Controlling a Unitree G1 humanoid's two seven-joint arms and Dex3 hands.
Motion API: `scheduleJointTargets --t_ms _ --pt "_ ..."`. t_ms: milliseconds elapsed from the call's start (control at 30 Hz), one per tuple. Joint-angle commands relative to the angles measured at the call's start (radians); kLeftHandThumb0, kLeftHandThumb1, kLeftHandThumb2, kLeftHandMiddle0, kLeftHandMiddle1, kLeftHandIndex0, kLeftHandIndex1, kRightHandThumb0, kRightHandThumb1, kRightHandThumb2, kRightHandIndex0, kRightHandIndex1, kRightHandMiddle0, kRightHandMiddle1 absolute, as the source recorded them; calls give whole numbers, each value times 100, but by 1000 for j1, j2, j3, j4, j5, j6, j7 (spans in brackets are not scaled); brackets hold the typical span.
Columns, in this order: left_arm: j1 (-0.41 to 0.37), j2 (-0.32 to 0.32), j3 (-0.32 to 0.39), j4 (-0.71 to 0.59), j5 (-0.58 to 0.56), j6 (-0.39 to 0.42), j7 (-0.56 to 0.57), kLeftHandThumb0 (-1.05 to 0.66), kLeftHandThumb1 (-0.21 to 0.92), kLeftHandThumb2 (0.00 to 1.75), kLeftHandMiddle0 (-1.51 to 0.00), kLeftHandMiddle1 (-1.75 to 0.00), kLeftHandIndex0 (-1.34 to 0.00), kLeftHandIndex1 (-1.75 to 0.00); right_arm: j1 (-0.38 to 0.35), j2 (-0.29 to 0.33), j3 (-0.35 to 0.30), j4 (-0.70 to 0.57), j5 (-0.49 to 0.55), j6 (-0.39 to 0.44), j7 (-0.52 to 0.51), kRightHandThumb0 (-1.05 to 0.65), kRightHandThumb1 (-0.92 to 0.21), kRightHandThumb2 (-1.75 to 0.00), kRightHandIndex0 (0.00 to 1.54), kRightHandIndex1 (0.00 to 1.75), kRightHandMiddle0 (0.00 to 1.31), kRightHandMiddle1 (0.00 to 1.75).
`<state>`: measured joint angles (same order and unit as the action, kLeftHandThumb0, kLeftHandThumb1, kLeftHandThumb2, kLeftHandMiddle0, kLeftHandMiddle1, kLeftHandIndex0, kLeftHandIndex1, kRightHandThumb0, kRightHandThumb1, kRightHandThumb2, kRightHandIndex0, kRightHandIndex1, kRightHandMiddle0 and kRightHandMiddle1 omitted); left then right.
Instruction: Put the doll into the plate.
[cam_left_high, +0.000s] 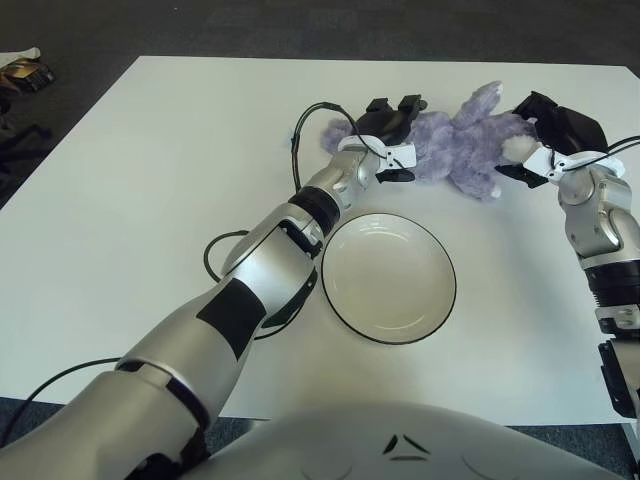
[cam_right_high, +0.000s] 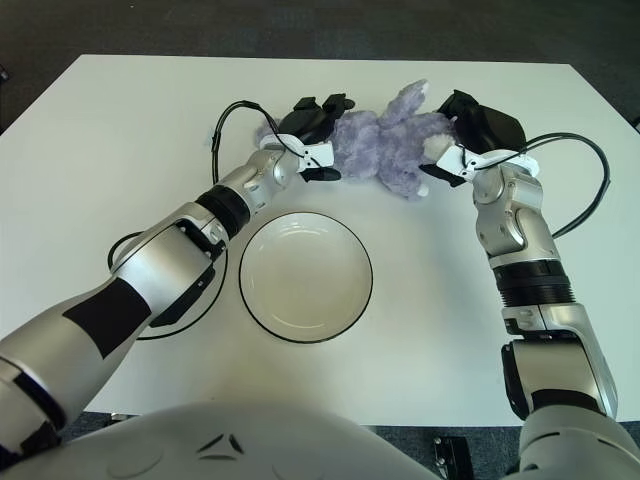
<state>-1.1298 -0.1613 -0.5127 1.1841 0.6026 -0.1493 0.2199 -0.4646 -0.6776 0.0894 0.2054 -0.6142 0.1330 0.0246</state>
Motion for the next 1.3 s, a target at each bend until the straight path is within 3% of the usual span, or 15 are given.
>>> scheduleJointTargets --t_ms 0,367,567,867,1067,1267 --pt "3 -6 -4 7 4 -2 -6 -46 21 94 0 -94 0 -67 21 -4 -12 -43 -5 7 3 0 -23 -121 75 149 72 140" --pt "0 -7 -25 6 22 4 -5 -52 24 92 0 -69 0 -62 54 -9 -12 -123 -21 41 35 -1 -21 -122 70 153 82 130" --pt "0 -12 -33 4 27 9 0 -56 25 90 0 -48 0 -47 68 -14 -12 -148 -33 39 36 -1 -21 -122 67 157 86 126" --pt "5 -18 -41 4 32 8 6 -66 31 83 0 -40 0 -30 83 -8 -17 -182 -48 55 48 -1 -21 -123 66 159 87 125" --pt "11 -18 -42 5 32 -7 16 -76 39 74 0 -29 0 -9 91 -8 -19 -199 -48 58 54 -1 -20 -125 63 162 88 126" --pt "14 -20 -40 7 26 -24 14 -80 41 70 0 -16 0 -1 99 -4 -26 -211 -40 59 60 -1 -23 -122 58 158 88 130"
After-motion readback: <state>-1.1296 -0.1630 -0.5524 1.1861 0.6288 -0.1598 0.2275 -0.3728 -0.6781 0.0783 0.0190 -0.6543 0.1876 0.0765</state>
